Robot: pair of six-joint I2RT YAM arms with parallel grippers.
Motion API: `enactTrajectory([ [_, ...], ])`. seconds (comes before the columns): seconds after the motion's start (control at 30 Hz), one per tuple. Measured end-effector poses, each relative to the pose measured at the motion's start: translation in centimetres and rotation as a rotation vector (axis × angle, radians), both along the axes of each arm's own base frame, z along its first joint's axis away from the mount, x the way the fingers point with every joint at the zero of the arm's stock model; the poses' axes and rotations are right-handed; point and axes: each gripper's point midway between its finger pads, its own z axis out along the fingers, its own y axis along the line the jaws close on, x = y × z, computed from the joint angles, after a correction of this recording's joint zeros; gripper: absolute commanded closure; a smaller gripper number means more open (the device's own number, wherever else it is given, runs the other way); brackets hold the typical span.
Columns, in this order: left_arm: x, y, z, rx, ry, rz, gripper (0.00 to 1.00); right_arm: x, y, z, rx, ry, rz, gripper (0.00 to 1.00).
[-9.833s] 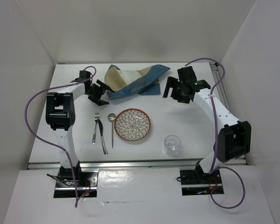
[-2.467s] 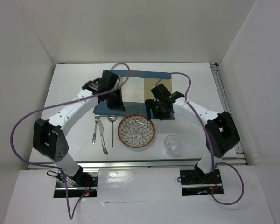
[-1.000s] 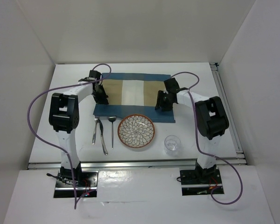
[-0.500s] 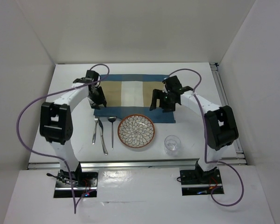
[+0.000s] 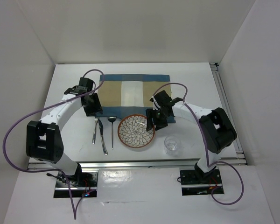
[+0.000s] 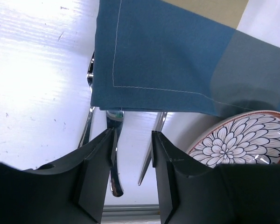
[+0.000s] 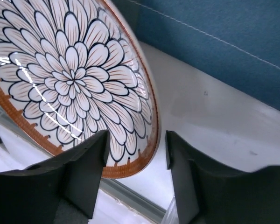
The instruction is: Set the dinner table for one person
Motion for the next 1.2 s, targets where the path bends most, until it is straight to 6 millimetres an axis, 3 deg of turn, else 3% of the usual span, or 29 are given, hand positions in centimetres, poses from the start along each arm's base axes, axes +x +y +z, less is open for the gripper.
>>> enactTrajectory([
  [0.1,-0.2,0.0,0.0,0.001,0.003,0.0,0.48,-0.4,0.3,-0.3,0.017,0.015,0.017,0.56],
  [0.13,-0.2,0.1,0.1,0.001,0.0,0.001,0.48,-0.5,0.3,-0.5,0.016,0.019,0.02,0.67],
  [0.23,-0.3,0.1,0.3,0.003,-0.004,0.002,0.47,-1.0,0.3,-0.9,0.02,0.039,0.026,0.84],
  [0.27,-0.3,0.1,0.4,0.003,-0.004,0.002,0.47,-1.1,0.4,-0.8,0.027,0.048,0.021,0.96],
  [0.3,-0.4,0.1,0.4,0.004,-0.003,0.002,0.47,-1.0,0.6,-0.7,0.036,0.05,0.016,1.0],
  [0.47,-0.3,0.2,1.3,0.006,-0.01,0.004,0.47,-0.8,1.6,0.6,0.075,0.048,0.042,1.0],
  [0.6,0.2,0.4,3.2,-0.02,-0.04,0.012,0.45,0.0,1.7,2.7,0.056,0.033,0.062,1.0],
  [0.77,0.4,1.0,6.8,-0.055,-0.126,0.031,0.45,4.6,1.7,8.3,0.106,-0.075,0.018,1.0],
  [0.93,-0.2,1.4,9.1,-0.076,-0.183,0.042,0.45,10.7,0.0,13.1,0.205,-0.182,-0.119,1.0],
  [1.07,-0.5,1.3,9.2,-0.097,-0.172,0.039,0.45,15.7,-0.9,12.6,0.257,-0.179,-0.226,1.0],
  [1.2,-0.7,1.2,9.0,-0.108,-0.161,0.034,0.45,19.6,-0.4,8.9,0.258,-0.118,-0.292,1.0],
])
